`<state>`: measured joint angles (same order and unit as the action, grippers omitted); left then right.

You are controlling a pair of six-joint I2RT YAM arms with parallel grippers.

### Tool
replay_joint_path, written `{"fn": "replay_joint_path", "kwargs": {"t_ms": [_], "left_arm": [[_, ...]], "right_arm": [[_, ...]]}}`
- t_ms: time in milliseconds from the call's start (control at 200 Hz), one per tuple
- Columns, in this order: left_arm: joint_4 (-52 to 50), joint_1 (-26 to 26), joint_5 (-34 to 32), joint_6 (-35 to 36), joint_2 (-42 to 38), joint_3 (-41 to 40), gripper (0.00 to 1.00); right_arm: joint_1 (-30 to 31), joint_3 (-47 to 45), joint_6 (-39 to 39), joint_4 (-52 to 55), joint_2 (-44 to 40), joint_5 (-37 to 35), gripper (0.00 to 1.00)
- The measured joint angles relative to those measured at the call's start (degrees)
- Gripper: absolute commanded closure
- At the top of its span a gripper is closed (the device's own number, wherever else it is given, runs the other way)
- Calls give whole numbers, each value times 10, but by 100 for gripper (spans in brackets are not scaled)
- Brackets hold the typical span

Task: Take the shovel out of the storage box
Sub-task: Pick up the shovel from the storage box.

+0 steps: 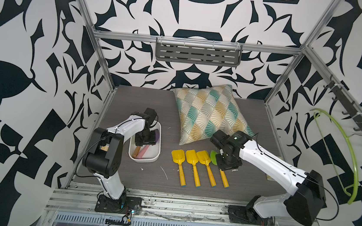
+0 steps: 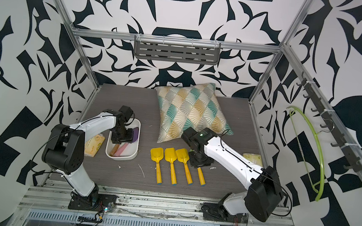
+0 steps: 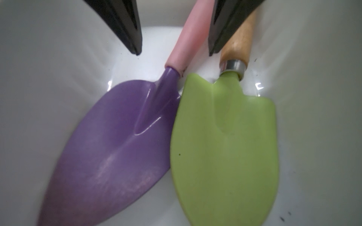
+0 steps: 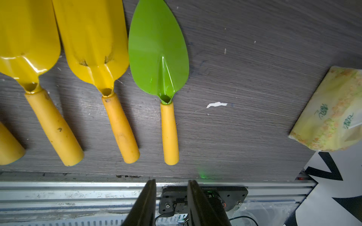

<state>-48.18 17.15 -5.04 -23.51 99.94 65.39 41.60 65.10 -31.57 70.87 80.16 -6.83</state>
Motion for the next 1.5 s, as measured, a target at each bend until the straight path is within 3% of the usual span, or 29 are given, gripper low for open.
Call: {"fn": "replay_joint_path", "kwargs": {"t_ms": [175,735,945,1015,1500], "left_arm": [[6,5,1,4,21,0,51],[7,13,-3,11,40,3,91],[5,13,17,10,37,11,95],[9,12,36,9,27,12,100],[68,-50,179,-27,-80,10,100]], "right_arm": [[0,-2,-1,-6,-3,3,68],[0,2,-4,-33,-3,11,69],[0,16,-4,-54,-6,15,69],[0,17,-4,-65,-13,17,69],[0,22,-2,-127,-47,39,65]]}}
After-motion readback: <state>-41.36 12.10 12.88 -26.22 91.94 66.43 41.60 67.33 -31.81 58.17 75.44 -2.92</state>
